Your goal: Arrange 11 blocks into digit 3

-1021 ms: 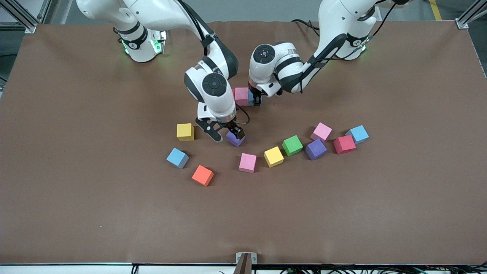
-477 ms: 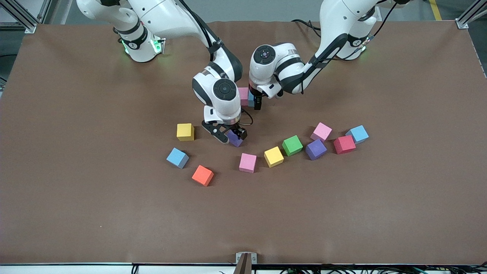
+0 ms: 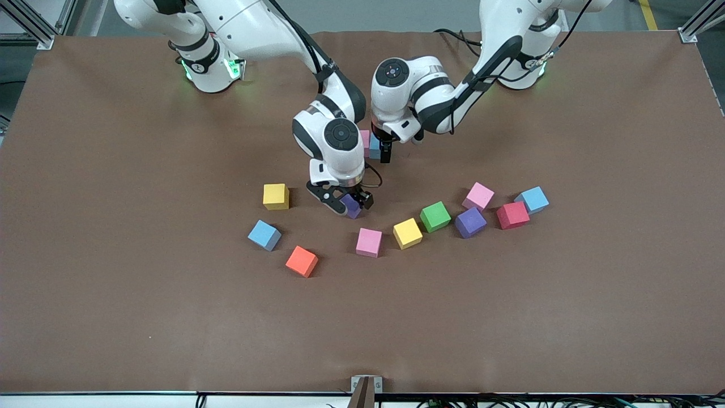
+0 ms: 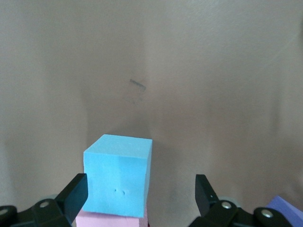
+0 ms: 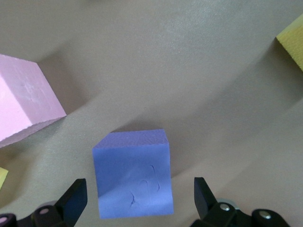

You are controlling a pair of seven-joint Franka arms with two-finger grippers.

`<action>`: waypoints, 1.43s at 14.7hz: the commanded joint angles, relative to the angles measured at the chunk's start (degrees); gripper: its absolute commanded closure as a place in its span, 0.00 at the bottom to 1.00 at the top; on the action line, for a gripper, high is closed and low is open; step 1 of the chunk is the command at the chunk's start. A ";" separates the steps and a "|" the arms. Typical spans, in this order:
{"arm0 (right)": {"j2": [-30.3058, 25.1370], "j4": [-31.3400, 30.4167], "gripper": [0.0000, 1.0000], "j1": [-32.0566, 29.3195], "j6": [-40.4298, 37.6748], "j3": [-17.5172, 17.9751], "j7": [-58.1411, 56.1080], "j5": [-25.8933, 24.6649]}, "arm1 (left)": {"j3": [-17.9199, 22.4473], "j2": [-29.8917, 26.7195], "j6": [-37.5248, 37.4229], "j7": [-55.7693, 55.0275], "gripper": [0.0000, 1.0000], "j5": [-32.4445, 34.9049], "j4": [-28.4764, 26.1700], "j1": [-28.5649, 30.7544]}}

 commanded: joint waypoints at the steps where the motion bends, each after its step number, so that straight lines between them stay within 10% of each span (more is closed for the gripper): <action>1: 1.17 1.19 0.07 -0.16 0.31 -0.02 0.21 -0.85 | -0.71 -3.04 -1.60 -6.90 0.00 2.16 -0.80 0.64; 6: 1.52 1.19 0.24 -0.69 1.45 -0.02 -0.14 -3.48 | -5.17 -7.08 -1.69 -1.64 0.00 2.07 -1.33 8.61; 12: 1.17 1.01 0.98 -0.95 1.45 -0.02 -0.22 -3.49 | -17.13 -7.01 -3.79 19.07 0.00 1.98 0.51 28.92; 21: -11.82 -12.50 1.00 -1.04 1.01 0.33 -32.47 -3.58 | -18.72 -7.44 -15.14 55.12 0.00 1.98 1.57 41.49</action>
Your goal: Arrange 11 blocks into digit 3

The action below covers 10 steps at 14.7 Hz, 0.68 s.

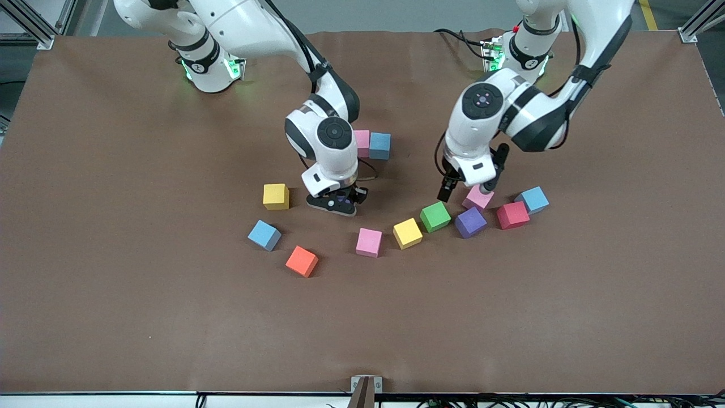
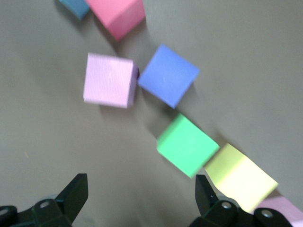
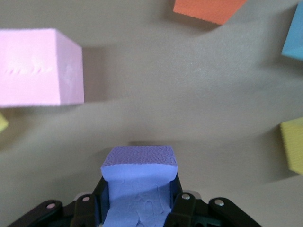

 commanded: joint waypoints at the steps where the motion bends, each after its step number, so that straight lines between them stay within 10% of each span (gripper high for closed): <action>1: -8.18 -9.60 1.00 -0.04 0.81 1.03 -4.93 -1.01 | -2.78 -1.21 -1.35 8.14 0.00 0.85 -1.14 5.75; 10: -12.58 -22.62 1.00 1.55 12.24 3.49 -6.52 -0.92 | -3.66 -1.39 13.41 15.37 0.00 3.57 -13.79 14.81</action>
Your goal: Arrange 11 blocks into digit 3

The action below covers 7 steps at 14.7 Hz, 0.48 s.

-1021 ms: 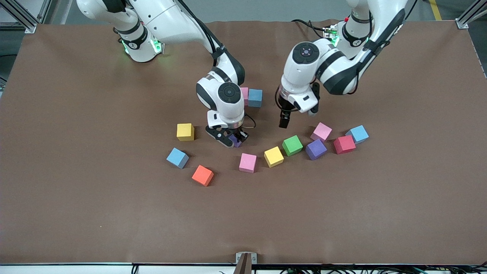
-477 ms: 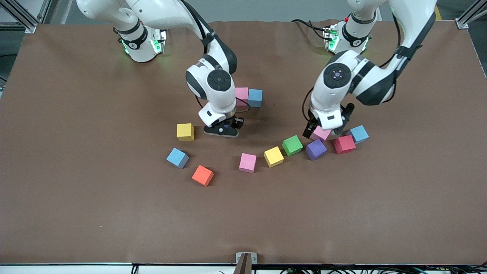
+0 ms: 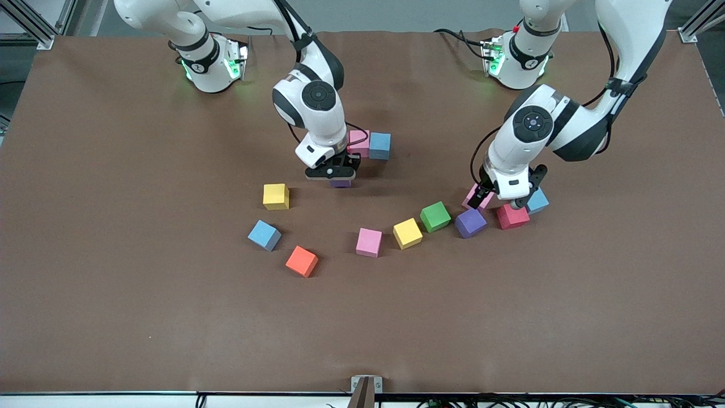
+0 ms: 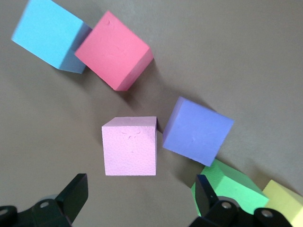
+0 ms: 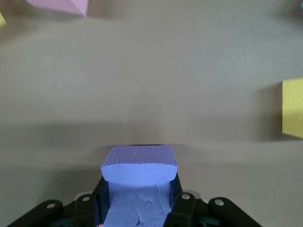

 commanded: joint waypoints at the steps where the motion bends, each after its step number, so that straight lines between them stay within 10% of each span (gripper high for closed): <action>1: -2.99 -3.80 1.00 0.31 0.84 0.22 -0.42 -0.92 | -1.31 -1.30 3.52 -0.08 0.00 2.79 -4.54 2.51; 7: -3.35 -7.31 1.00 0.92 5.75 0.22 -0.42 -0.92 | -0.96 1.42 4.13 -0.70 0.00 6.31 -5.35 2.52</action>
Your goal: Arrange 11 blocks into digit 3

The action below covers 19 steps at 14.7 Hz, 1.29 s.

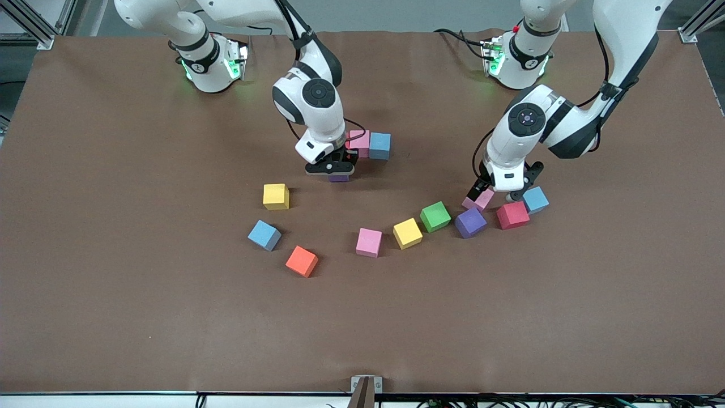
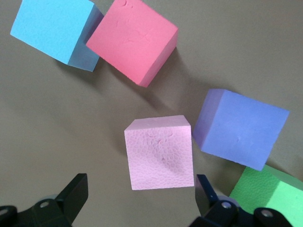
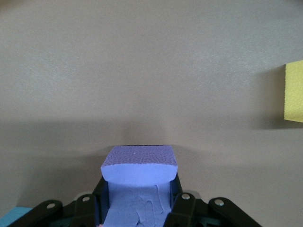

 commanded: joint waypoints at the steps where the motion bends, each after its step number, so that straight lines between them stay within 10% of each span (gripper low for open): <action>1: -2.55 -4.63 1.00 0.27 3.76 0.16 -0.20 -0.92 | -0.77 1.60 2.27 -1.18 0.00 1.54 -0.15 1.09; 19: -1.76 -3.75 1.00 1.15 2.09 0.16 3.23 -0.40 | 2.57 11.28 4.04 -13.40 0.00 13.41 2.58 0.30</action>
